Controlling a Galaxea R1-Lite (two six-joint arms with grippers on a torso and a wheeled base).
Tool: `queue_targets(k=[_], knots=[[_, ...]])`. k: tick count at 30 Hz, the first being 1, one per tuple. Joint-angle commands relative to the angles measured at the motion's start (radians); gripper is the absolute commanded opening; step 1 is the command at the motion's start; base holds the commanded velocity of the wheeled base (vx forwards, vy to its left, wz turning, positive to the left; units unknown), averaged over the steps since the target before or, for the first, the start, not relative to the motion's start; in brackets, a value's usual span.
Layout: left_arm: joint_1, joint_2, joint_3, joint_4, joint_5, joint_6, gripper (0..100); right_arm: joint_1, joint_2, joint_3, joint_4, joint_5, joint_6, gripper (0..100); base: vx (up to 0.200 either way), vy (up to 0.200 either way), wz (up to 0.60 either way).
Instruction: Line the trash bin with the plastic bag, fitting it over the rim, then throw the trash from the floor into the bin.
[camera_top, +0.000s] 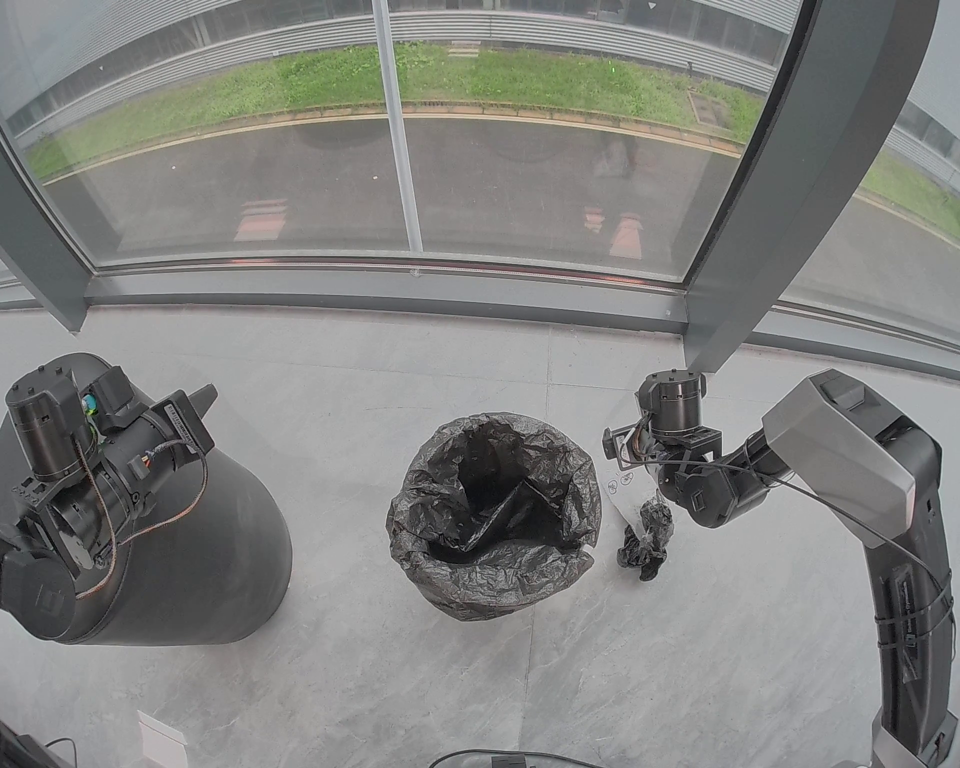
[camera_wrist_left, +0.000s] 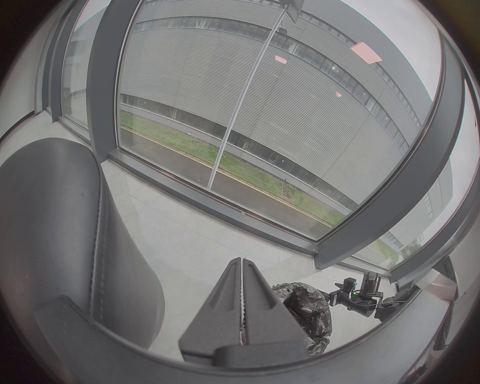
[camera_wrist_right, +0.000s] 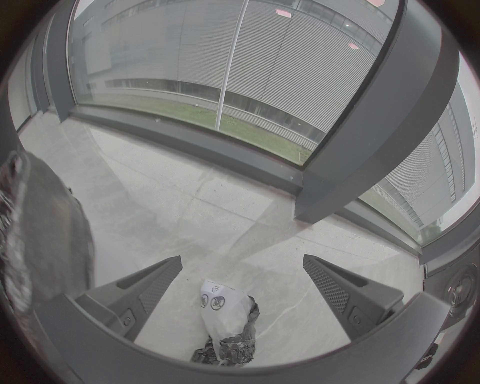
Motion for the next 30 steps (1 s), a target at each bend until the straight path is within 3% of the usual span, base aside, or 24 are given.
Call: queue_targets(k=[1, 16, 18, 30], knots=[[0.016, 0.002, 0.002, 0.000, -0.003, 0.001, 0, -0.032, 0.117, -0.082, 0.035, 0.000, -0.001, 100, 0.000, 0.000, 0.00], [0.022, 0.047, 0.001, -0.005, -0.001, 0.004, 0, -0.095, 0.221, -0.133, 0.051, 0.024, -0.010, 100, 0.000, 0.000, 0.00], [0.029, 0.044, 0.002, -0.020, -0.003, 0.001, 0, -0.089, 0.221, -0.139, 0.114, 0.058, -0.007, 100, 0.000, 0.000, 0.00], [0.031, 0.065, 0.014, -0.060, -0.004, 0.003, 0, -0.092, 0.263, -0.228, 0.242, 0.064, 0.010, 100, 0.000, 0.000, 0.00]])
